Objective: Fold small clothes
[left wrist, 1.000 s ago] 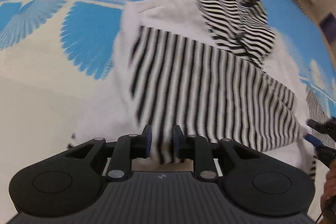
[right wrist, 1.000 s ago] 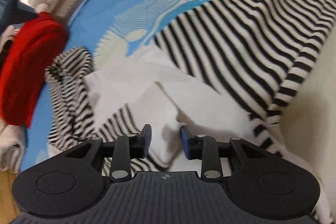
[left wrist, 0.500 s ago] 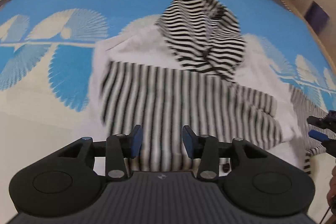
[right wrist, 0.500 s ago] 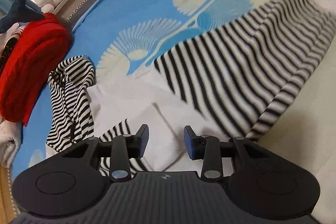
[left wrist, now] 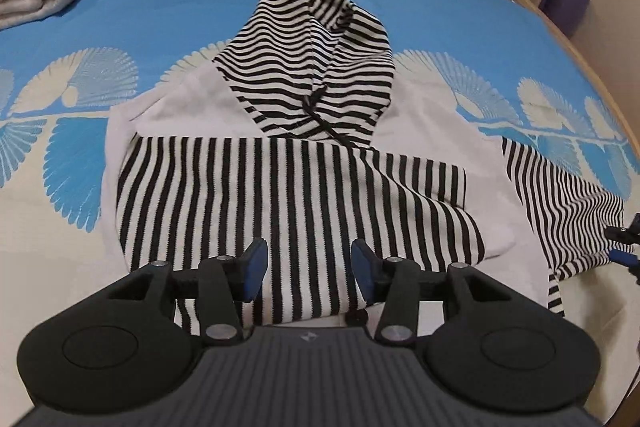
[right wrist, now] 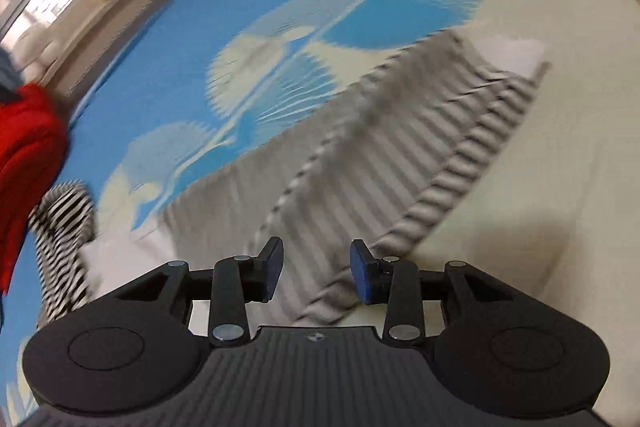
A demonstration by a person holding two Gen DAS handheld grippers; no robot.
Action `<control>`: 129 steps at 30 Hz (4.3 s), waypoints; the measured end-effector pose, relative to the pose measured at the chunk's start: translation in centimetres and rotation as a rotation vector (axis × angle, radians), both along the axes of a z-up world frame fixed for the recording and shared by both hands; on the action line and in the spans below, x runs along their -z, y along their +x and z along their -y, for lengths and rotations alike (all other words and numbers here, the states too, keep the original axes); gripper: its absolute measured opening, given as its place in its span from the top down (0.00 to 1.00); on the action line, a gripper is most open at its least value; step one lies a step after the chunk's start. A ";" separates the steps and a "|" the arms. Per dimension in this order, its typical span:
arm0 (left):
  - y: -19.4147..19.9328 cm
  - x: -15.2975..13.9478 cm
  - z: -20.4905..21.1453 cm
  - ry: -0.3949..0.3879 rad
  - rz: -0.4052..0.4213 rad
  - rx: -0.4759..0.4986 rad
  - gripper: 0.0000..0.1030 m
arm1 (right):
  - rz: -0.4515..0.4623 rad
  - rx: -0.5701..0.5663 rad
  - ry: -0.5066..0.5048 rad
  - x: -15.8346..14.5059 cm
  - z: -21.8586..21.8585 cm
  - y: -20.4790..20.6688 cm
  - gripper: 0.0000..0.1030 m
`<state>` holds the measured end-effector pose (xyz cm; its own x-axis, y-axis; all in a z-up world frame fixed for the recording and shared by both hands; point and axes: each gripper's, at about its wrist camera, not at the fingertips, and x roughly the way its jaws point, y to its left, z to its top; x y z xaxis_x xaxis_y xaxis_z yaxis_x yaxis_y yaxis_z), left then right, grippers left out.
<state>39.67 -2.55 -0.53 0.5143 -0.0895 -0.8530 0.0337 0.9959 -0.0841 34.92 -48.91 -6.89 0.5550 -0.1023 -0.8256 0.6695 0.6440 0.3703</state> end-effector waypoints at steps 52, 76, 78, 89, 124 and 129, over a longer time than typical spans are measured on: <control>0.8 -0.6 -10.8 -0.060 -0.028 -0.228 0.50 | 0.451 -1.273 -0.241 -6.6 -30.9 3.4 0.83; 3.4 2.7 -9.2 -0.230 0.026 -0.275 0.51 | -0.032 -0.722 0.013 0.0 -25.4 7.3 0.56; 3.9 3.4 -8.0 -0.209 0.034 -0.257 0.51 | -0.059 -0.685 0.041 0.7 -24.5 7.4 0.56; 5.6 8.4 -3.3 0.052 -0.029 -0.193 0.42 | -0.046 -0.725 0.002 -0.6 -23.0 7.6 0.54; 1.2 6.1 -18.1 -0.138 -0.146 -0.472 0.98 | -0.042 -0.688 0.009 -1.7 -22.6 7.2 0.52; 0.3 -0.3 -15.6 -0.050 0.115 -0.346 1.00 | -0.055 -0.684 0.055 -1.1 -22.8 7.2 0.52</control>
<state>39.93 13.02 -0.26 0.6137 0.0659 -0.7868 -0.2921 0.9448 -0.1486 42.10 -26.14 -5.81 0.4368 0.2992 -0.8483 0.1375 0.9098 0.3916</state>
